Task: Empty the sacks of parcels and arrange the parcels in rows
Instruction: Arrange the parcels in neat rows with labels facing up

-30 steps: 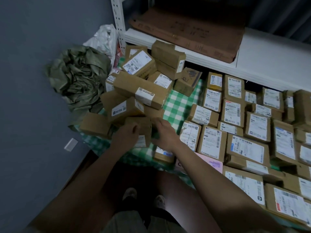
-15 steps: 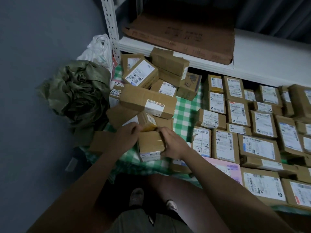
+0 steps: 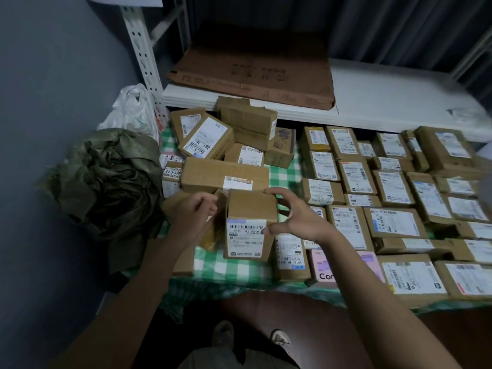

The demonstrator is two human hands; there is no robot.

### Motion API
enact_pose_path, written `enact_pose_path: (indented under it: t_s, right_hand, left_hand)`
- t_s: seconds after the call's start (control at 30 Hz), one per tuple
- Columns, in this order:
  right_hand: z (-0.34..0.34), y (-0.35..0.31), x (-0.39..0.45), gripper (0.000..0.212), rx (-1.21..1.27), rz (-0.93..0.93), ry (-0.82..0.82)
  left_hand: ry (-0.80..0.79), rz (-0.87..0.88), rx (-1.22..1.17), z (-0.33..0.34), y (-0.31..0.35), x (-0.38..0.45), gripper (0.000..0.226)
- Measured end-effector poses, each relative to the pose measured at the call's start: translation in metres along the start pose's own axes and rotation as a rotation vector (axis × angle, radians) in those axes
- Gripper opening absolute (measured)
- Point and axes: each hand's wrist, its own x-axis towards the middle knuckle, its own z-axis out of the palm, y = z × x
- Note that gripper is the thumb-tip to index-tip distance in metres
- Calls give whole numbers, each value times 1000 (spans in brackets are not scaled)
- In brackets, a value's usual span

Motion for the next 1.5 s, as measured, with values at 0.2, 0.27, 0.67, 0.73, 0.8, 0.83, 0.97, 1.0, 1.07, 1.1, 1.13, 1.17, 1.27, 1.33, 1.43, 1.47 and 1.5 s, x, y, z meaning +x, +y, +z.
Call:
enact_pose_path:
  t_s: [0.2,0.27,0.67,0.73,0.8,0.83,0.97,1.0,1.07,1.1,1.13,1.17,1.27,1.33,1.43,1.47,1.5]
  right_hand:
    - [-32,-36,-9,83,129,-3,192]
    - [-38,-47,-11,81,159,-19,284]
    - [-19,-62,15,70,884,89,546]
    - [-7,-58,19,68,944,124,546]
    - [3,-52,21,65,945,153,549]
    - [9,-49,21,66,930,161,532]
    - [10,-40,19,80,892,188,427]
    - [8,-37,18,84,878,193,403]
    - [2,-30,18,89,844,207,365]
    - [1,-27,18,90,829,219,348]
    - [-4,-22,18,89,814,232,328]
    - [-11,-17,18,89,802,249,300]
    - [-32,2,18,98,757,275,218]
    - [-48,14,19,110,771,265,220]
    - [-84,34,23,116,725,249,257]
    - [-92,38,23,113,695,248,272]
    - [-109,46,27,107,667,255,260]
  left_hand:
    - [-23,8,-13,-1,2,7,26]
    - [-40,5,-21,-1,5,8,26]
    - [-427,-190,-313,11,54,11,102]
    - [-457,-256,-372,19,62,13,117]
    - [-431,-266,-467,27,68,15,112]
    - [-400,-253,-518,29,70,17,106]
    - [-283,-263,-650,43,81,31,92]
    - [-270,-271,-670,47,83,34,89]
    - [-261,-268,-680,59,87,41,83]
    - [-259,-268,-676,63,88,42,84]
    - [-246,-270,-666,70,91,44,86]
    - [-221,-275,-650,79,93,48,90]
    - [-139,-297,-607,98,95,60,99]
    - [-99,-310,-593,107,96,68,99]
    - [-68,-328,-563,130,104,79,93]
    - [-87,-319,-543,133,107,79,90]
    - [-91,-313,-529,146,111,83,88]
